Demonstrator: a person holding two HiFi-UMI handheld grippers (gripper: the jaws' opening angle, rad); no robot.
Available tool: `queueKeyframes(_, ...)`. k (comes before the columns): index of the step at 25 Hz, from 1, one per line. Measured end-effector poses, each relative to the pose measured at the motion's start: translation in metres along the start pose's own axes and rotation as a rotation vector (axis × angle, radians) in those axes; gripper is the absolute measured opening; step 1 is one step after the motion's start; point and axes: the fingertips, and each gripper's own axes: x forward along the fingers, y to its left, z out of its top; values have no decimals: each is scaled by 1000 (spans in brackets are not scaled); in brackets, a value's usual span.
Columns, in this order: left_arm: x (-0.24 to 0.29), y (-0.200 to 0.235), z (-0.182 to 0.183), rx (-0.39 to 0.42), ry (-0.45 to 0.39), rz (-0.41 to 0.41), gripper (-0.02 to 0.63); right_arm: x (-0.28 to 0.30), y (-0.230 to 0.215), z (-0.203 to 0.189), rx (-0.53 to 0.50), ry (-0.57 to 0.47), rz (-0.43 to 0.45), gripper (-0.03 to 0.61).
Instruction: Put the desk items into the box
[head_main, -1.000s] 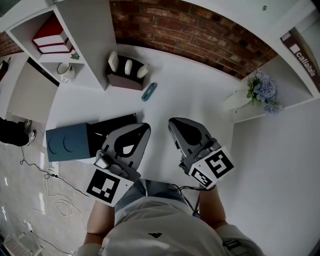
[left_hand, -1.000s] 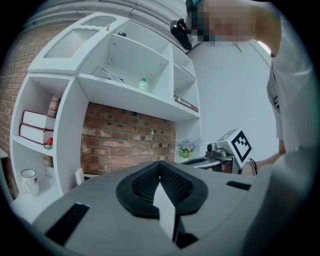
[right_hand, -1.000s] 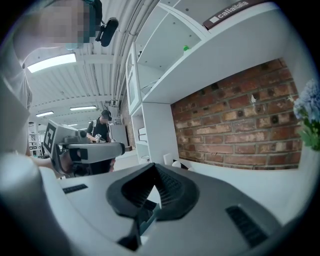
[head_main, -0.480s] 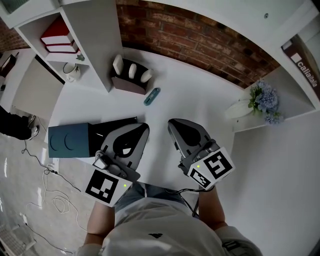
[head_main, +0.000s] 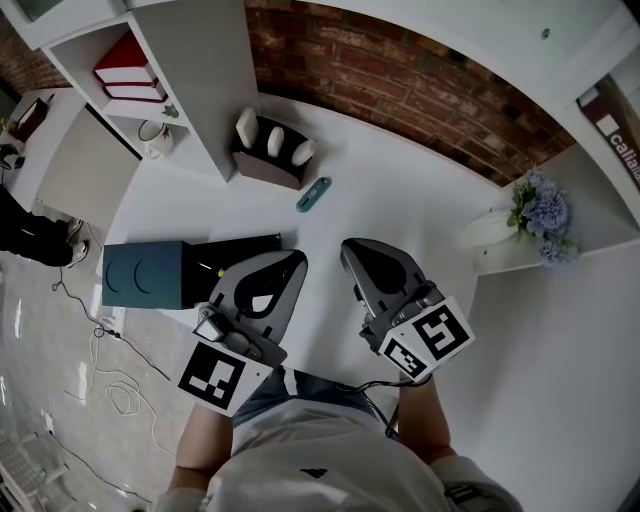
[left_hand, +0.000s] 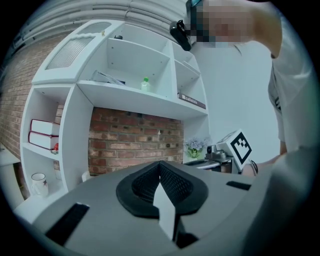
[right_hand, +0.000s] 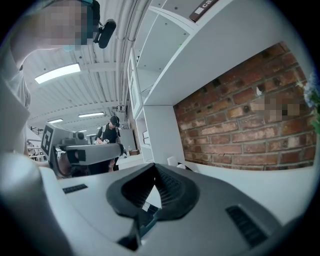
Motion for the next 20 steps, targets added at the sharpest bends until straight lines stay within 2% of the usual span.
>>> queueKeyframes(8, 6, 8, -3, -22, -11, -50, 12, 2, 3, 0, 3, 2, -46, 9)
queueKeyframes(12, 8, 14, 6, -4, -22, -88, 12, 7, 1, 4, 41, -14, -81, 9)
queueKeyframes(20, -6, 51, 16, -11, -45, -127, 12, 41, 13, 16, 62, -26, -129, 9)
